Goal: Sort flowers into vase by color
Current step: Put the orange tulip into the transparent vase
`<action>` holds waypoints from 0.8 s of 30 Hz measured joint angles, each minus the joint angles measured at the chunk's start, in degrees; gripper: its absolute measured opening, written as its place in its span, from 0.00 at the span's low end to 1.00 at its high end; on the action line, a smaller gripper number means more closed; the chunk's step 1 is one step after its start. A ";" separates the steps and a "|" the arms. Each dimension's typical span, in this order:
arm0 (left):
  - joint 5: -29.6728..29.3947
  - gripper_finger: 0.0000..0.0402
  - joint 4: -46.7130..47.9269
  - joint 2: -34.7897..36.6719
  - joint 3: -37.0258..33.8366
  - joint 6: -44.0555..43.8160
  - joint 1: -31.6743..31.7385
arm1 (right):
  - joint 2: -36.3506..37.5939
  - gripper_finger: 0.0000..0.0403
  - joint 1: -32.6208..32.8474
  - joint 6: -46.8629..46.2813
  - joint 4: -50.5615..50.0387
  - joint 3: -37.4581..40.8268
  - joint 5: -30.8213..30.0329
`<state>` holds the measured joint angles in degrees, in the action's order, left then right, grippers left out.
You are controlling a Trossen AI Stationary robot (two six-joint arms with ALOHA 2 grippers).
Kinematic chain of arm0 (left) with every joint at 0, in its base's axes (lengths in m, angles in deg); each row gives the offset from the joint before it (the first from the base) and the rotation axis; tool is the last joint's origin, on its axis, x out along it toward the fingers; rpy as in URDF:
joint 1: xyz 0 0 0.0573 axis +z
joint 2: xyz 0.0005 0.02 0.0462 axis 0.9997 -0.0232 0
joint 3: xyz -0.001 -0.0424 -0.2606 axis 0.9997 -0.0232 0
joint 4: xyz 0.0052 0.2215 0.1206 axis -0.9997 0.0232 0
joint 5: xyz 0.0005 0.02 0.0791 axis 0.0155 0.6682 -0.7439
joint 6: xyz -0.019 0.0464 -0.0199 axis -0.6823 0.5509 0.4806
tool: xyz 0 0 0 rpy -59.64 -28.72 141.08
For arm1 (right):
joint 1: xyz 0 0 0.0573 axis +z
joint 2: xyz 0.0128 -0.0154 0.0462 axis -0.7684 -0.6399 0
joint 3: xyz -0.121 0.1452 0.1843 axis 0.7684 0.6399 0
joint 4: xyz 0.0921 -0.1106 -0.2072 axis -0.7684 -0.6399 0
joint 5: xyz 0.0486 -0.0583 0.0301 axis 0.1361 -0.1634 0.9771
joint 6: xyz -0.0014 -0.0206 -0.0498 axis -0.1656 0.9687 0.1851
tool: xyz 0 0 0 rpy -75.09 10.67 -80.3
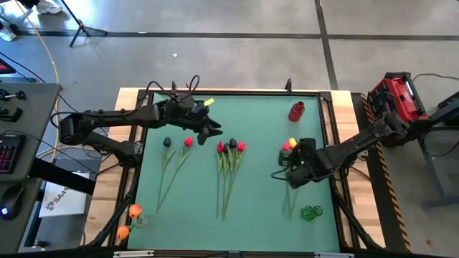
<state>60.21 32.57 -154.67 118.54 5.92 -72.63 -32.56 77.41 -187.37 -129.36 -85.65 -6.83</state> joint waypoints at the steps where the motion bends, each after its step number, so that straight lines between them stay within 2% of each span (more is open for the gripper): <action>1: 0.50 0.43 -1.64 -0.01 0.00 -0.99 -0.48 | 0.00 0.00 0.01 2.72 0.06 -1.73 -4.28; 6: 2.18 0.43 -10.50 -0.80 0.02 -4.76 -4.28 | 0.00 0.00 -0.70 20.21 2.14 -9.06 -21.08; 11: 0.43 0.43 -17.82 -2.59 0.02 -5.28 -8.39 | 0.00 0.00 -2.63 40.09 9.17 -14.56 -27.09; 15: -2.55 0.43 -22.08 -4.25 0.02 -6.15 -10.99 | 0.00 0.00 -4.43 64.47 26.87 -16.60 -26.53; 19: -2.22 0.43 -26.25 -5.08 0.02 -4.56 -13.16 | 0.00 0.00 -6.54 90.08 49.59 -16.62 -19.51; 21: -2.17 0.44 -27.80 -5.08 0.02 -2.98 -14.22 | 0.00 0.00 -7.61 97.89 57.65 -16.59 -15.45; 24: -3.28 0.44 -30.18 -5.02 0.02 -0.90 -15.39 | 0.00 0.00 -8.91 103.44 64.01 -16.55 -11.70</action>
<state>56.94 2.39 -159.69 118.56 5.02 -88.02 -32.56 68.50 -83.92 -65.35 -102.19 -18.52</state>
